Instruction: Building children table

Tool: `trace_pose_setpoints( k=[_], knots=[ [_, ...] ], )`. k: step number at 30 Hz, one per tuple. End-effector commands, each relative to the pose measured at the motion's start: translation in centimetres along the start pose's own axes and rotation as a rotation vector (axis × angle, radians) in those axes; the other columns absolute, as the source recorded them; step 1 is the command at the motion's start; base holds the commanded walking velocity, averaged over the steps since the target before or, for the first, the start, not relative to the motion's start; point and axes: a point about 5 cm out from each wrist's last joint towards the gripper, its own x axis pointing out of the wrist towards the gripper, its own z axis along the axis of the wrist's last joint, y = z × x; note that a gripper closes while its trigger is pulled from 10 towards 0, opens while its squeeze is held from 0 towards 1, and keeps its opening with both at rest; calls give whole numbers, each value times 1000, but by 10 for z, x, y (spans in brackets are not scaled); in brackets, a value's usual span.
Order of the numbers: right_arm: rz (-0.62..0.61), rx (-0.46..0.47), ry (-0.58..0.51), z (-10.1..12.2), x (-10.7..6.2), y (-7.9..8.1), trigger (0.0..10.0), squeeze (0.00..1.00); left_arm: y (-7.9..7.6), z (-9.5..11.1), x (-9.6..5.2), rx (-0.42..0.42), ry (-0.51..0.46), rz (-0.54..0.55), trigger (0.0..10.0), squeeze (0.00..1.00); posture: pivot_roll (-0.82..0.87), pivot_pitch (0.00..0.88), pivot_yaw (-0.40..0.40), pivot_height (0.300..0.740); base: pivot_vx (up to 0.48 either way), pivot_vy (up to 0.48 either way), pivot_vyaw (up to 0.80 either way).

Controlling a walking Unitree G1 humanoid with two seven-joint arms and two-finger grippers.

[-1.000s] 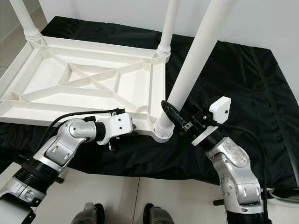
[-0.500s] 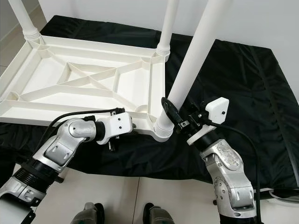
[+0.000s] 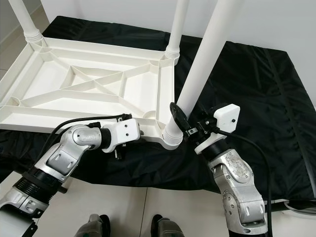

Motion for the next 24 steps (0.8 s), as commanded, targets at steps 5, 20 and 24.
trace_pose_setpoints(
  k=[5, 20, 24],
  knots=[
    [40, 74, 137, -26, -2, 17, 10000, 0, 9, 3, 1, 11, 3, 76, 10000, 0, -76, 191, -52, 740, 0, 0, 0],
    [-109, 2, 132, -27, 0, 18, 10000, 0, 9, 4, 1, 17, 2, 74, 10000, 0, -74, 184, -49, 740, 0, 0, 0],
    [-129, -10, 129, -27, 0, 18, 10000, 0, 9, 4, 1, 17, 2, 74, 10000, 0, -74, 184, -48, 740, 0, 0, 0]
  ],
)
